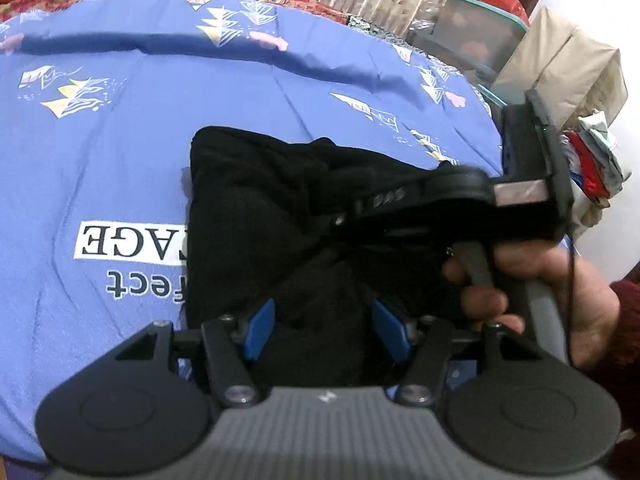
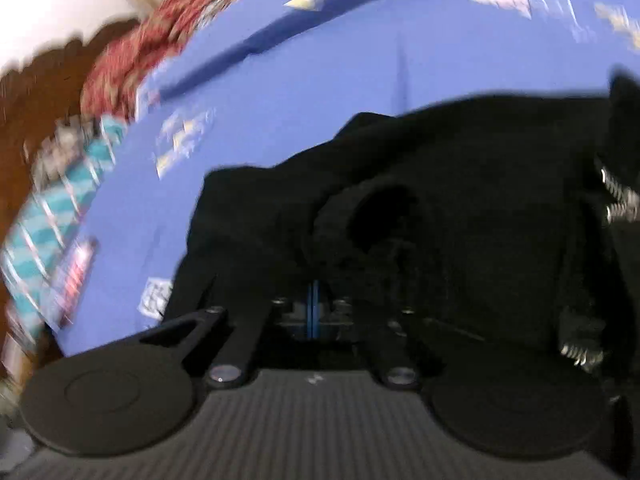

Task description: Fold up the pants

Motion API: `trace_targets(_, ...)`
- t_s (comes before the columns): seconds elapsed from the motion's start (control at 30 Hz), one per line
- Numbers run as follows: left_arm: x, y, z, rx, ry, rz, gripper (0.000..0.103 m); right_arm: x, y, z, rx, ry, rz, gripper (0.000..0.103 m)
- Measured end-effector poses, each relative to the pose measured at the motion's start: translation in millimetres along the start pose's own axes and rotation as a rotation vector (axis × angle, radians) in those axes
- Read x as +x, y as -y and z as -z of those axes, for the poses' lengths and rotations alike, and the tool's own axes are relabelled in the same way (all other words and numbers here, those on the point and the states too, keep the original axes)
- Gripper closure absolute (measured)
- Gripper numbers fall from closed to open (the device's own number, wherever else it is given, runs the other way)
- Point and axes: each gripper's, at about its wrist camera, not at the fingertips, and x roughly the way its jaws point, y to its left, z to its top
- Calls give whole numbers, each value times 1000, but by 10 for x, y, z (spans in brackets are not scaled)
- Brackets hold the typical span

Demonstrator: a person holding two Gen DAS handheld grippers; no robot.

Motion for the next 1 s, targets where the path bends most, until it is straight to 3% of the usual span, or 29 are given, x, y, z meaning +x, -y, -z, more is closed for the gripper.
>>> trace_targets(0.1,-84,-8,-40,-12,4,13,44,-269,-30,-63,-19,42,-55,86)
trace_targets(0.13,-116,-20,-58,-28,6,23,43,-418,-17,-81,-33,85,-62,79)
trace_targets(0.17,-150,-29,-87,-45,9,34,42,-587,22,-96,-44,137,-57,66)
trace_targets(0.2,-185,-32,-120,-59,17,45,41,-715,54,-112,-47,181,-48,61)
trace_targets(0.4,-251,67,-440,-58,90,79,39,-1615,786,-8,83,377,89,60)
trace_targets(0.53,-7,175,-589,-62,74,95,37,-1956,1251,182,225,453,196,57)
trace_targets(0.63,323,190,-560,-103,-13,94,37,-2117,1522,369,328,474,225,52)
trace_targets(0.73,645,129,-396,-140,-118,24,38,-2135,1729,514,405,457,206,48)
trace_targets(1.0,649,91,-354,-173,-104,30,38,-2081,1823,499,406,429,177,42)
